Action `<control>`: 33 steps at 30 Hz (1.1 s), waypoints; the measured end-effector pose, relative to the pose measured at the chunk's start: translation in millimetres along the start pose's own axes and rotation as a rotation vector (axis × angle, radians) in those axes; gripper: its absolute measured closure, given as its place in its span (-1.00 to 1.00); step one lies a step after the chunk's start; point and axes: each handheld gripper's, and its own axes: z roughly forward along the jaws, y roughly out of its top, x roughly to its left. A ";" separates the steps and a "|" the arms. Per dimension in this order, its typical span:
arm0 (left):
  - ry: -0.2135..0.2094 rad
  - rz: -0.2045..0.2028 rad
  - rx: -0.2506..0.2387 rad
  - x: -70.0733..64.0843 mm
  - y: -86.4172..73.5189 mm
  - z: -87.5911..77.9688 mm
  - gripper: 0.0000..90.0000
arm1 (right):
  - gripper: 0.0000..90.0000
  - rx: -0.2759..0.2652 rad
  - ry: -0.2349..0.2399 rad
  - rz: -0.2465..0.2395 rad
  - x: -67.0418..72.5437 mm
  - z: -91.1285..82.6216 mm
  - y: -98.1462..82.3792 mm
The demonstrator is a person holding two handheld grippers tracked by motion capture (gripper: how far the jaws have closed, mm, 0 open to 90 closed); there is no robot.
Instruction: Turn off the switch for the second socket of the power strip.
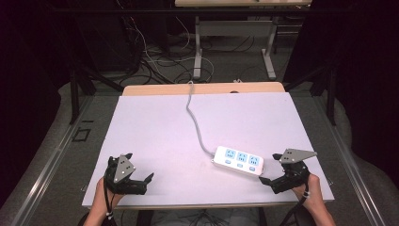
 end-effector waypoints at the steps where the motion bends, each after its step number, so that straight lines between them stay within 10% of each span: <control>1: 0.001 0.001 0.000 0.4 0.1 -0.2 -1.00 | -1.00 0.005 0.007 -0.001 -0.6 -1.0 0.1; 33: -0.006 0.023 0.002 -0.9 2.5 1.0 -1.00 | -0.98 0.043 0.041 -0.049 -0.8 8.0 17.1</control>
